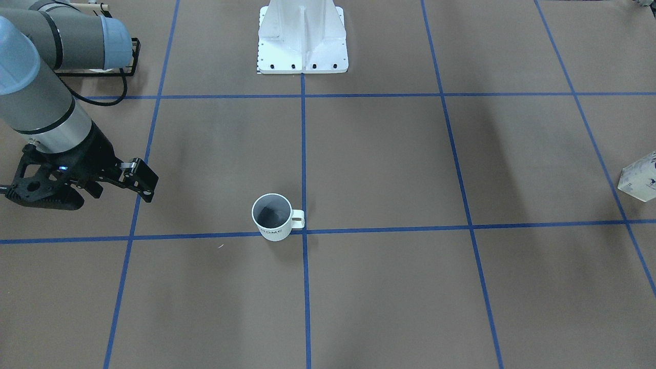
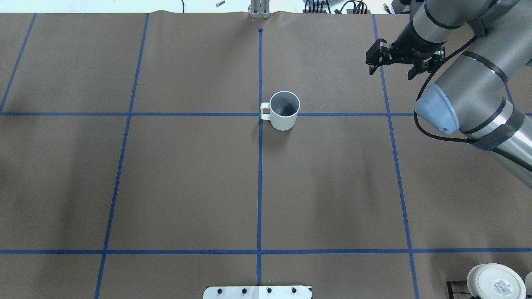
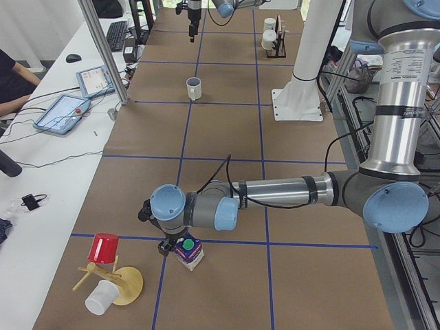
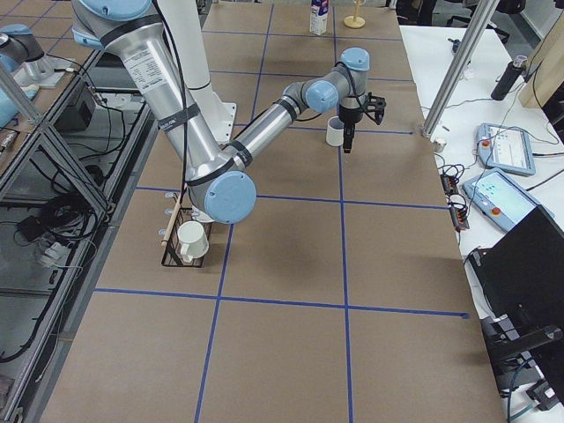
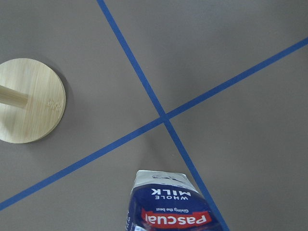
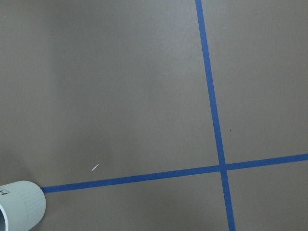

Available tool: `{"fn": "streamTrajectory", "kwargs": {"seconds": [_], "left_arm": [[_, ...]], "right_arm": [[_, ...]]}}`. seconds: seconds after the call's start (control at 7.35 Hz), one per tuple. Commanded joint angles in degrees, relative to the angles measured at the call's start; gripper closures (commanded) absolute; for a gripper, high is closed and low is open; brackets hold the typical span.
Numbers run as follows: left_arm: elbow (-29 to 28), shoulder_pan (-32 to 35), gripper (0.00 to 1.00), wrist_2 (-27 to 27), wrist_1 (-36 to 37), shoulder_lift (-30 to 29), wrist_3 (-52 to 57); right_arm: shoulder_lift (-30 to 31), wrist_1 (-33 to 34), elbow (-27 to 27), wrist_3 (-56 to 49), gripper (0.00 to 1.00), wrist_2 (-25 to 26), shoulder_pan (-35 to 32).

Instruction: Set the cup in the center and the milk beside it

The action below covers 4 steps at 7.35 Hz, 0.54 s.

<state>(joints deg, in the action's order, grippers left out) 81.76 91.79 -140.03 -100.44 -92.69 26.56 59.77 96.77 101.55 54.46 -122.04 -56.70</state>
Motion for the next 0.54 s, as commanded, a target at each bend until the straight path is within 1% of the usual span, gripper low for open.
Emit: {"fn": "streamTrajectory", "kwargs": {"seconds": [0.0, 0.41], "left_arm": [[-0.37, -1.51, 0.02, 0.63, -0.10, 0.40, 0.16], [-0.81, -1.87, 0.02, 0.90, -0.45, 1.10, 0.33]], "right_arm": [[0.26, -0.09, -0.03, 0.03, 0.00, 0.05, 0.27], [0.26, -0.18, -0.03, 0.12, 0.00, 0.05, 0.71]]}}
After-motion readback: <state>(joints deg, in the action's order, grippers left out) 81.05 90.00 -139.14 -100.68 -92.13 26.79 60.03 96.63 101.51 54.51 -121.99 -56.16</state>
